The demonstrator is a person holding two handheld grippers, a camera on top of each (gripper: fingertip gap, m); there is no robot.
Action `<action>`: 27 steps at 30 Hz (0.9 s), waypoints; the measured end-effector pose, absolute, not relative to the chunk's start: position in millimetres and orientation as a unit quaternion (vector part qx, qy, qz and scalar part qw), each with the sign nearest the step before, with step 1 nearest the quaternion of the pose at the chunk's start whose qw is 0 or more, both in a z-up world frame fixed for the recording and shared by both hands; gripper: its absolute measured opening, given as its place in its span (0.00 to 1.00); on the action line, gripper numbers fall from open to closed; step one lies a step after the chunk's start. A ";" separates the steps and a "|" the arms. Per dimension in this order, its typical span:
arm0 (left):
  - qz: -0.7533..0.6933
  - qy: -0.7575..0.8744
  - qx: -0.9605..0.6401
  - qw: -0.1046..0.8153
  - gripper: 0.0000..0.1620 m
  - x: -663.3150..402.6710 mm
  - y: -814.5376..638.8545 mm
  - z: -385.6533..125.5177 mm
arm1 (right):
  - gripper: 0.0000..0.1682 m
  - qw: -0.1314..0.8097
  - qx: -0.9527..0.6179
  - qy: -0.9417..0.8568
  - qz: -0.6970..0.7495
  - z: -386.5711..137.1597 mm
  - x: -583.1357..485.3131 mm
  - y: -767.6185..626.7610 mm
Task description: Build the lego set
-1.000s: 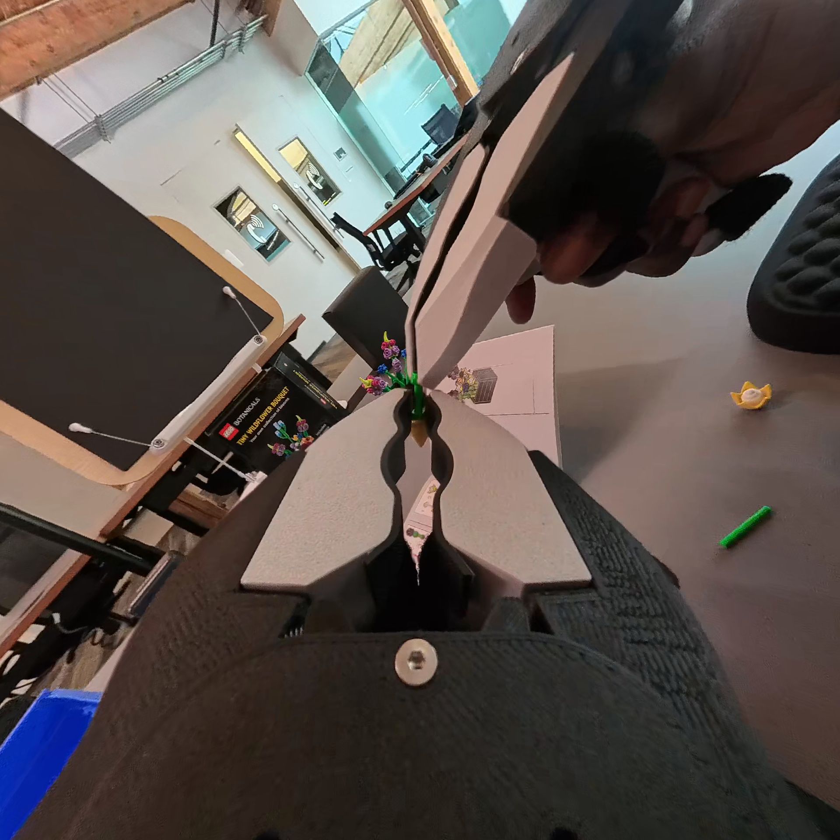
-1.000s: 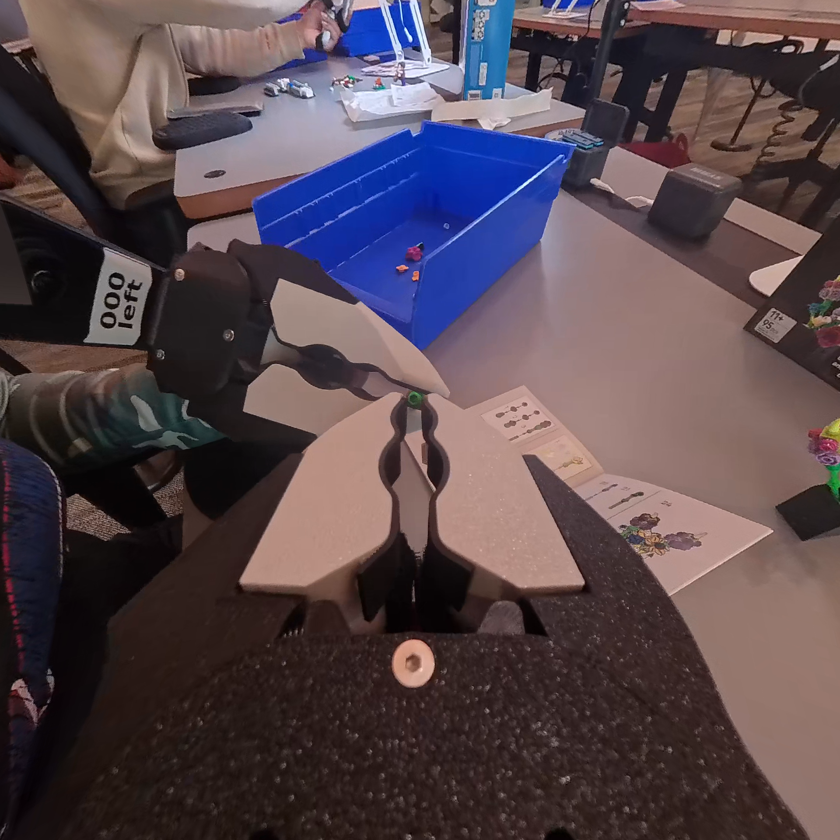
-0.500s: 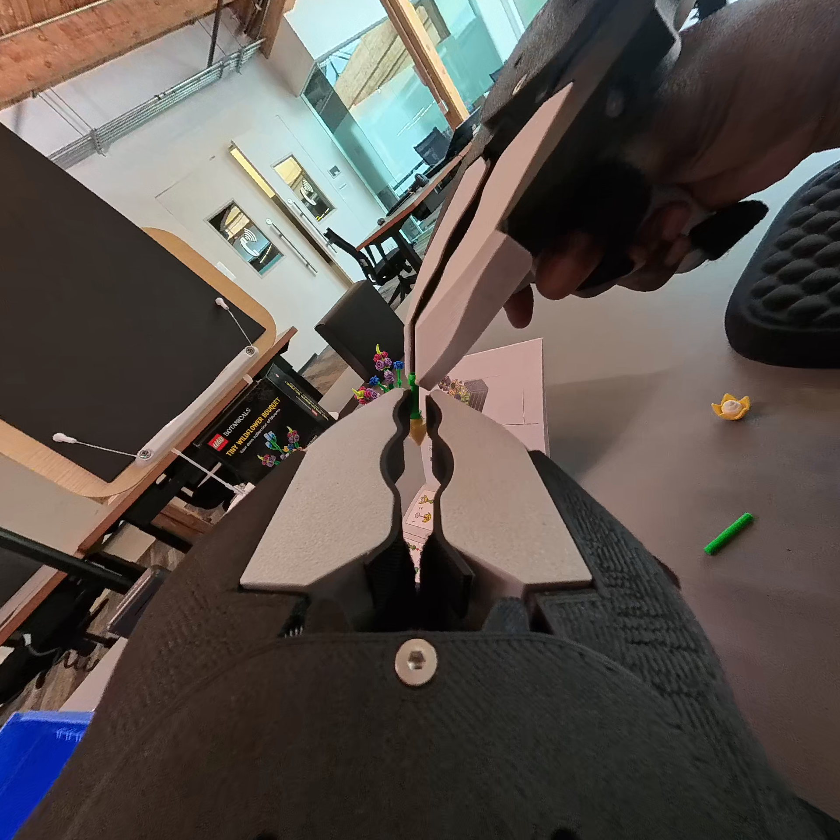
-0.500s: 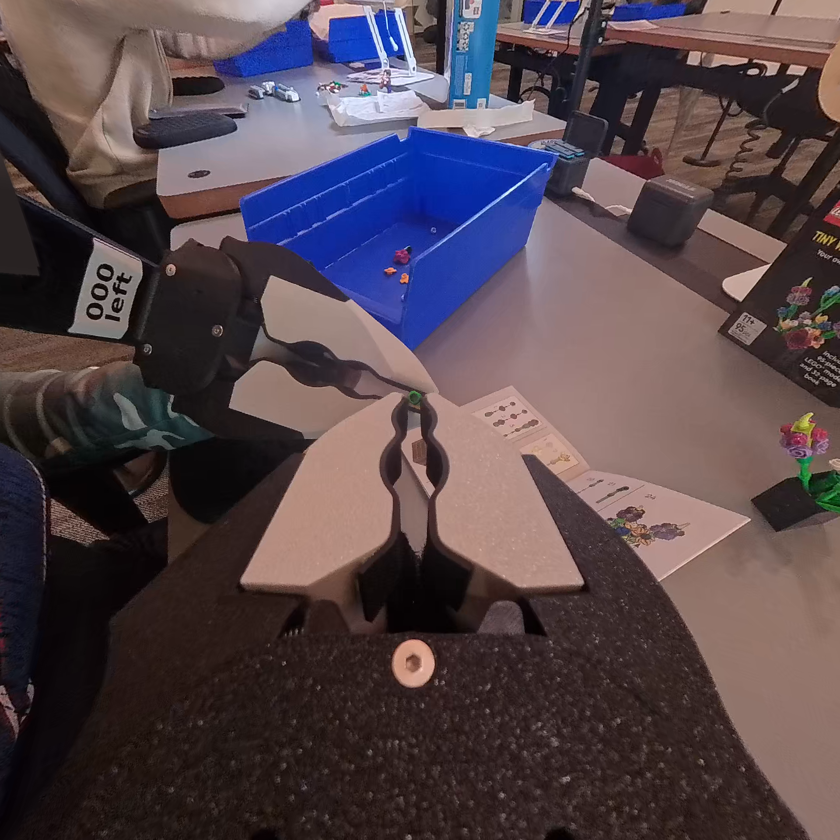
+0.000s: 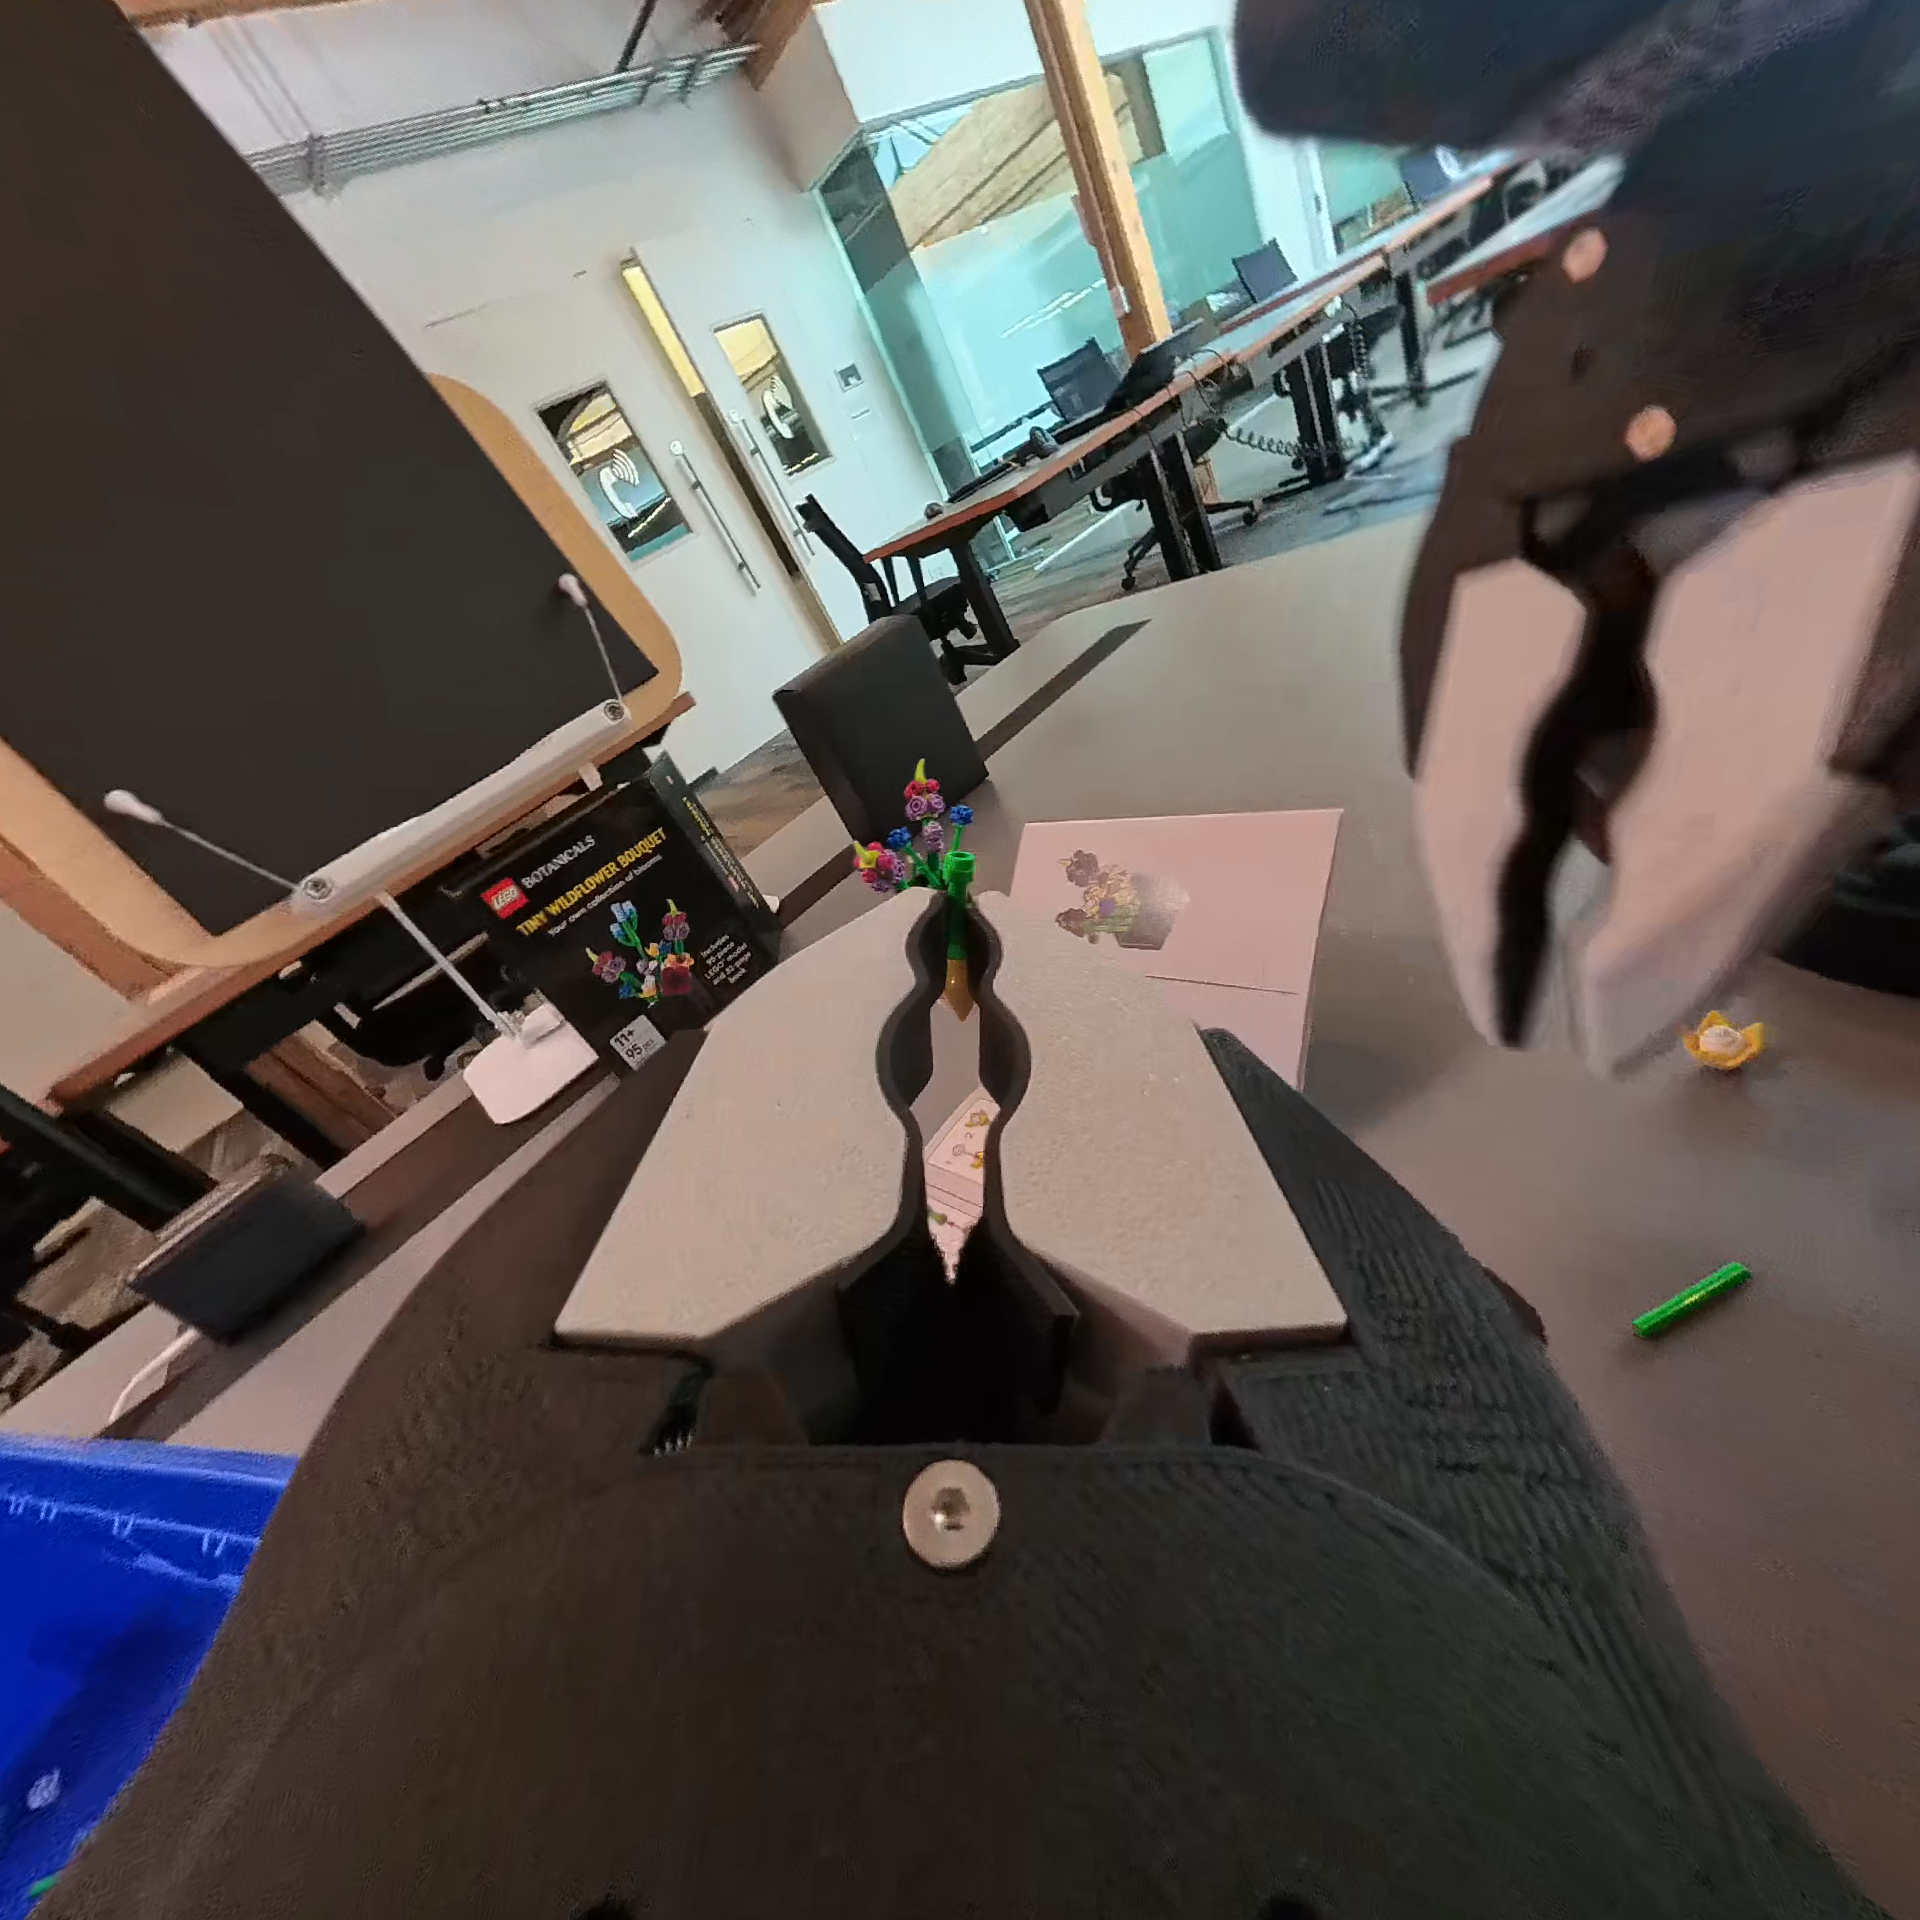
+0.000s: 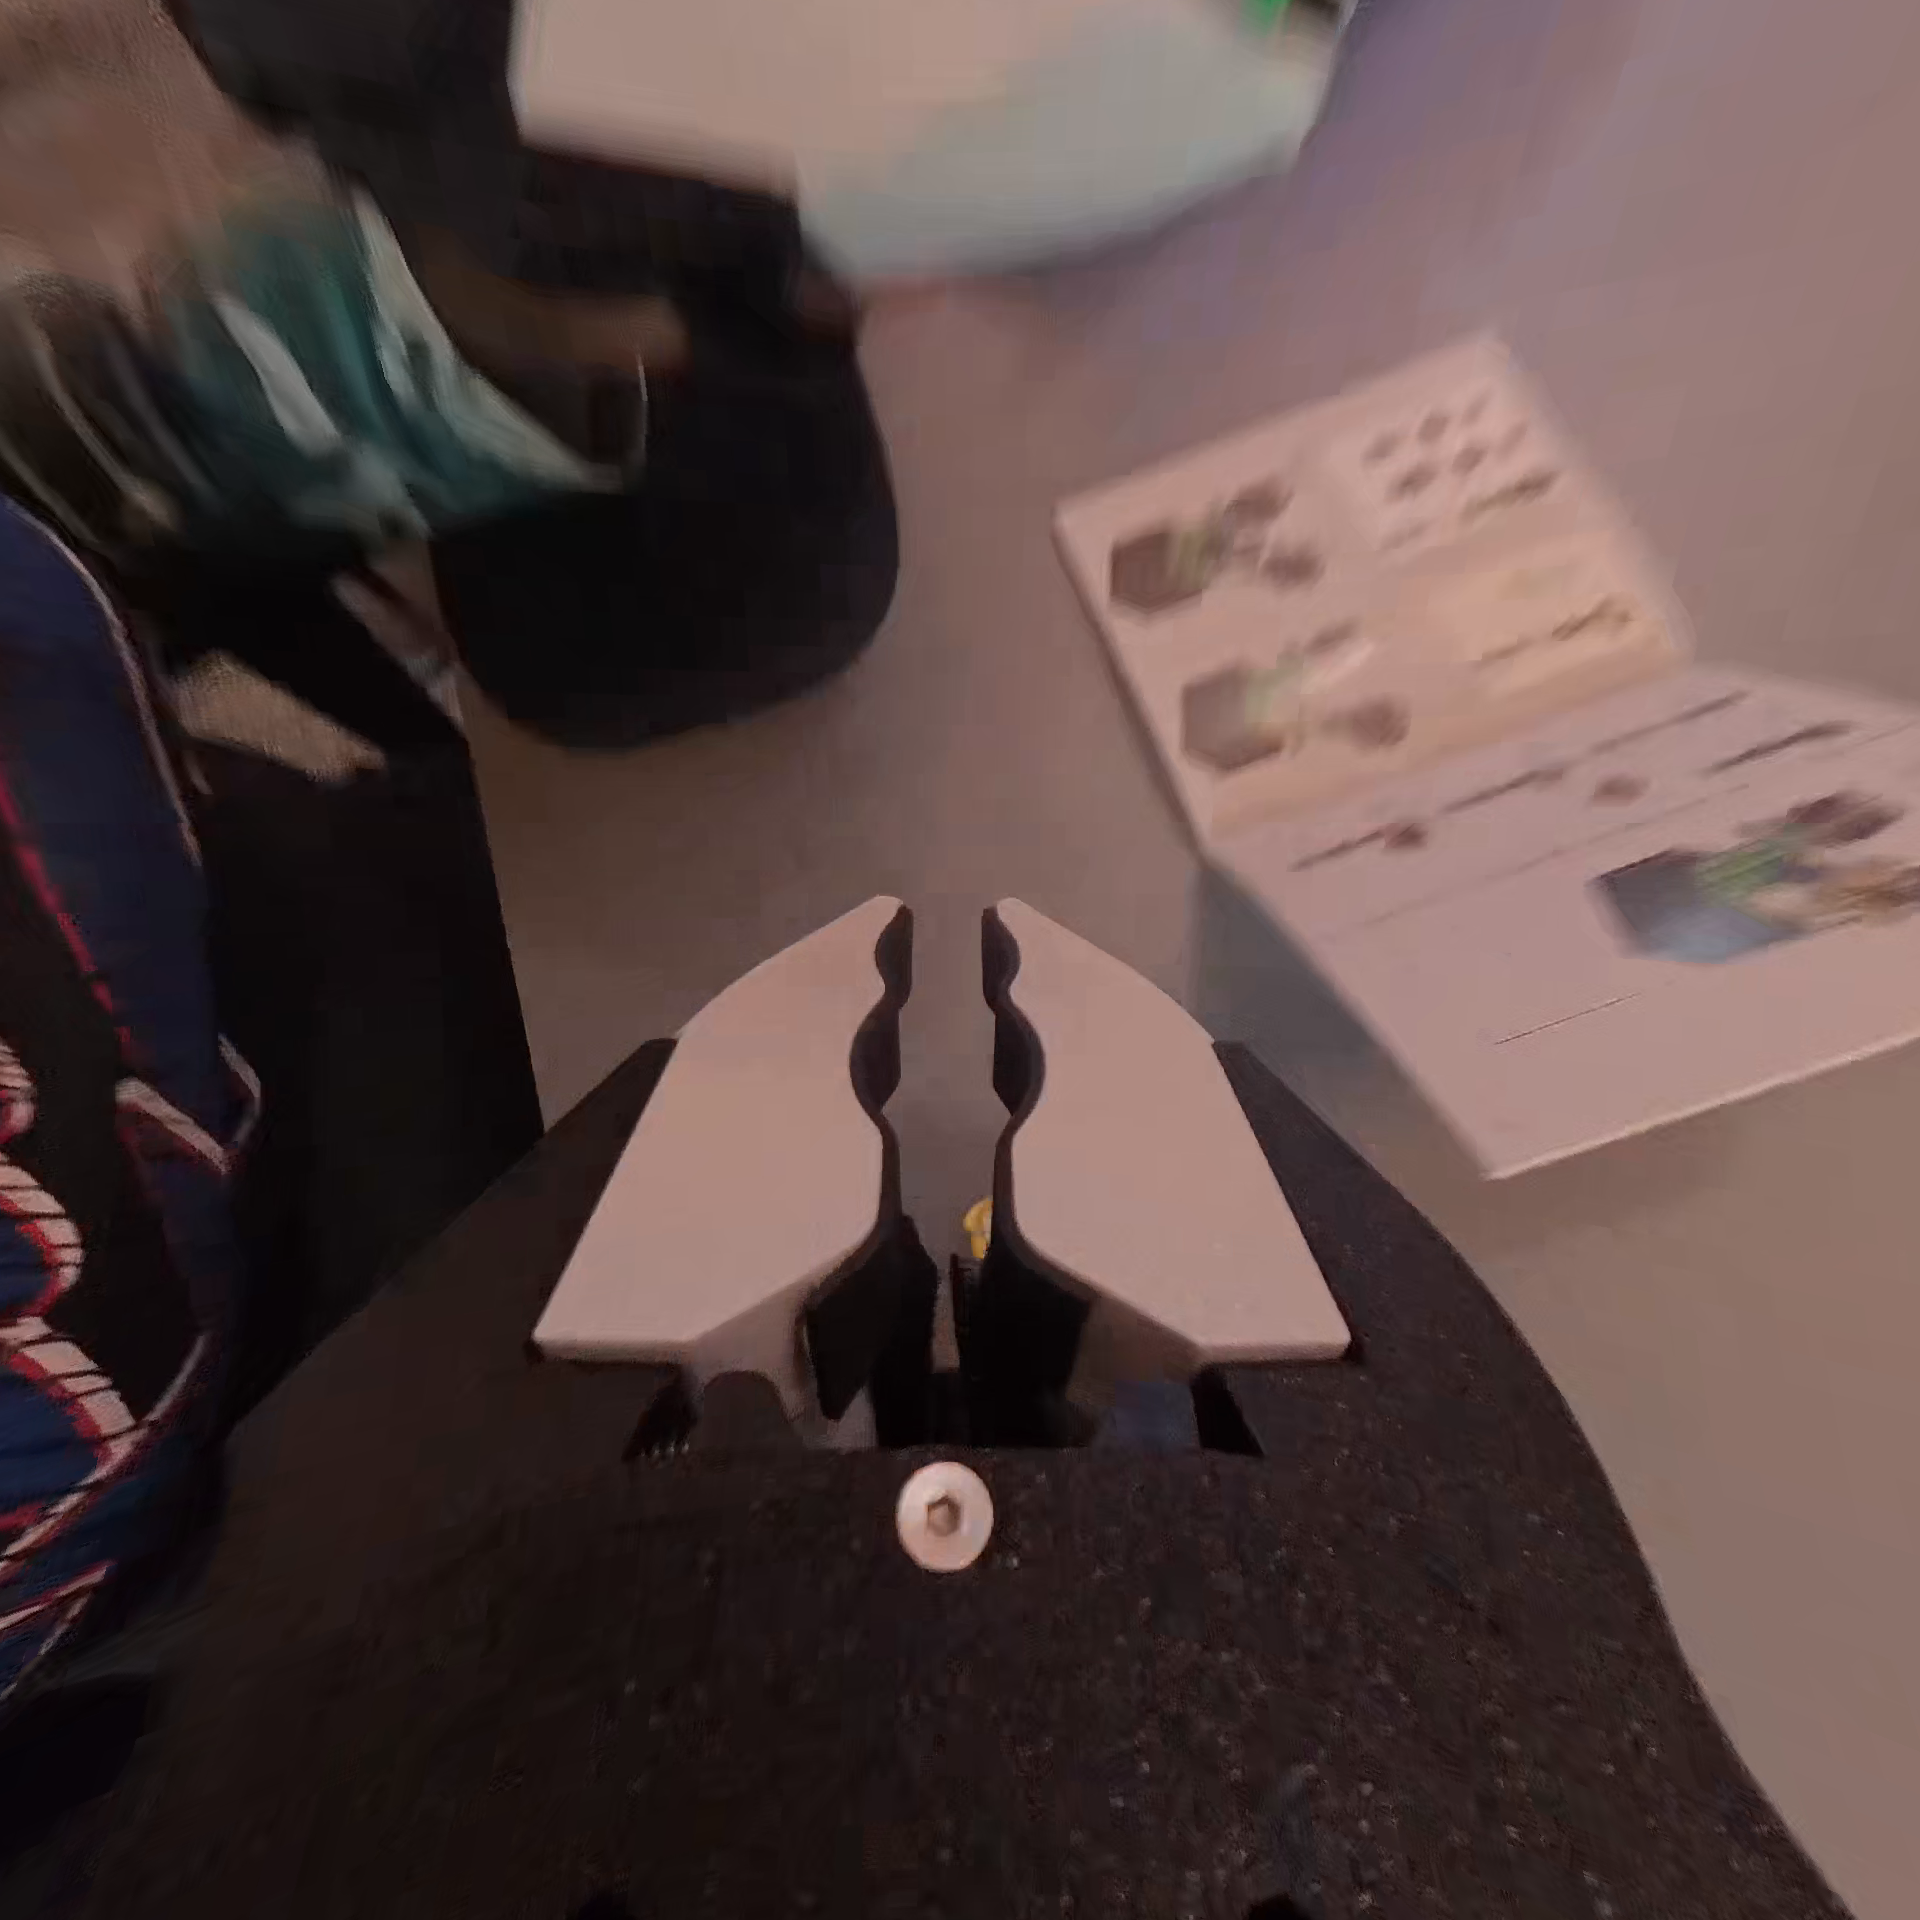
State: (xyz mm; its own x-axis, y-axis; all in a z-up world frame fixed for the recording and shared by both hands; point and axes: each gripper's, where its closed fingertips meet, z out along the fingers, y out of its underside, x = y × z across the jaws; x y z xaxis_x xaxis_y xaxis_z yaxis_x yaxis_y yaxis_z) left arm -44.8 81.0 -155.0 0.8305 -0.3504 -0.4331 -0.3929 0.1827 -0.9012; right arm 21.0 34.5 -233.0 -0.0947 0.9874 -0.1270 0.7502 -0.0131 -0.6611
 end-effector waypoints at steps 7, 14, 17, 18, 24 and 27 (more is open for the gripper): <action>0.022 0.301 -0.640 0.706 0.02 -42.8 80.5 -162.3 | 0.05 0.131 -0.659 -0.713 0.201 -275.3 25.9 12.9; 0.006 0.292 -0.641 0.710 0.02 -46.2 79.4 -163.1 | 0.03 0.137 -0.659 -0.726 0.141 -288.3 22.8 17.9; 0.004 0.290 -0.643 0.709 0.02 -47.7 79.9 -164.5 | 0.02 0.148 -0.644 -0.735 0.154 -288.0 22.5 15.4; 0.003 0.290 -0.644 0.707 0.02 -47.6 80.1 -165.3 | 0.02 0.153 -0.644 -0.732 0.161 -286.0 25.2 17.5; -0.009 0.290 -0.651 0.702 0.02 -47.0 80.6 -168.8 | 0.02 0.171 -0.701 -0.677 0.147 -241.4 109.1 52.0; -0.024 0.290 -0.652 0.700 0.02 -44.3 80.8 -169.8 | 0.02 0.142 -0.737 -0.652 0.105 -239.2 165.3 57.3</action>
State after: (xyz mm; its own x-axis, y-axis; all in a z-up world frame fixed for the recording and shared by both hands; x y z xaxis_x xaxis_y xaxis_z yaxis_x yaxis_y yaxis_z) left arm -44.3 80.8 -169.8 0.8302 -0.4128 -0.3746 -0.3448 0.1479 -0.9270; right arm 165.3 57.3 -239.2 0.1272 0.9914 0.0305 0.9321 -0.1089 -0.3454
